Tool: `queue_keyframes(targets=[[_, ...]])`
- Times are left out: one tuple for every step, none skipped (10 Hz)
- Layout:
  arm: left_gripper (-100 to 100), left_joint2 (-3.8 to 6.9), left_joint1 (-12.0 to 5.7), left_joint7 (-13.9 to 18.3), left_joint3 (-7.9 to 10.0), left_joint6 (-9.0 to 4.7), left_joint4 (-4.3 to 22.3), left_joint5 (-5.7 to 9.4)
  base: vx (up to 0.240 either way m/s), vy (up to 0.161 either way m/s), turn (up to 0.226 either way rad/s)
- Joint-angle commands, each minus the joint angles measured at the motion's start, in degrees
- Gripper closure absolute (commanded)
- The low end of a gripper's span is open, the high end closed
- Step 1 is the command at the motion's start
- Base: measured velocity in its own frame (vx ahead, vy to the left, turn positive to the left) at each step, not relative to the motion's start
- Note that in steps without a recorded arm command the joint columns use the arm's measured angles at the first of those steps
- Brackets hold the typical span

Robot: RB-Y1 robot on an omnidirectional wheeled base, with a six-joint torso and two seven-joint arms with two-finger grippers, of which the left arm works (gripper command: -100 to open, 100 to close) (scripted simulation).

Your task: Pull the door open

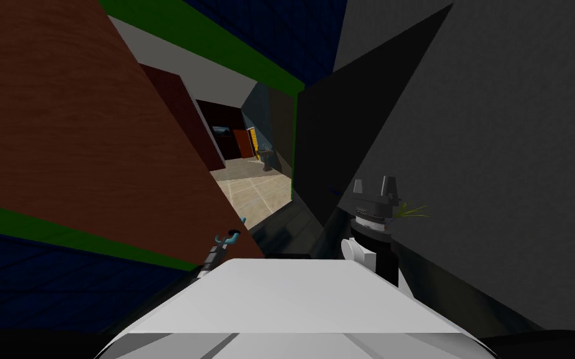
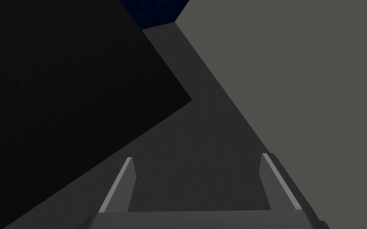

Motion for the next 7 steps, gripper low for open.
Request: queue_keyframes(targets=[[100, 0.01, -1.78, -0.7, -0.9, 0.78, 1.0, 1.09, -0.185, 0.008, -0.109], [100, 0.01, -2.11, -0.8, -1.06, 0.93, 1.1, 1.29, -0.22, 0.021, -0.148], [100, 0.02, -3.74, -1.5, -1.88, 1.65, 2.0, 2.29, -0.223, 0.031, -0.129], [100, 0.02, -4.71, -1.8, -2.37, 2.07, 2.5, 2.88, -0.25, 0.056, -0.142], [100, 0.03, -6.24, -2.4, -3.14, 2.74, 3.4, 3.82, -0.26, 0.053, -0.155], [100, 0.04, -7.32, -2.8, -3.68, 3.22, 3.9, 4.48, -0.264, 0.039, -0.142], [100, 0.05, -9.02, -3.5, -4.54, 3.97, 4.8, 5.52, -0.279, 0.036, -0.16]])
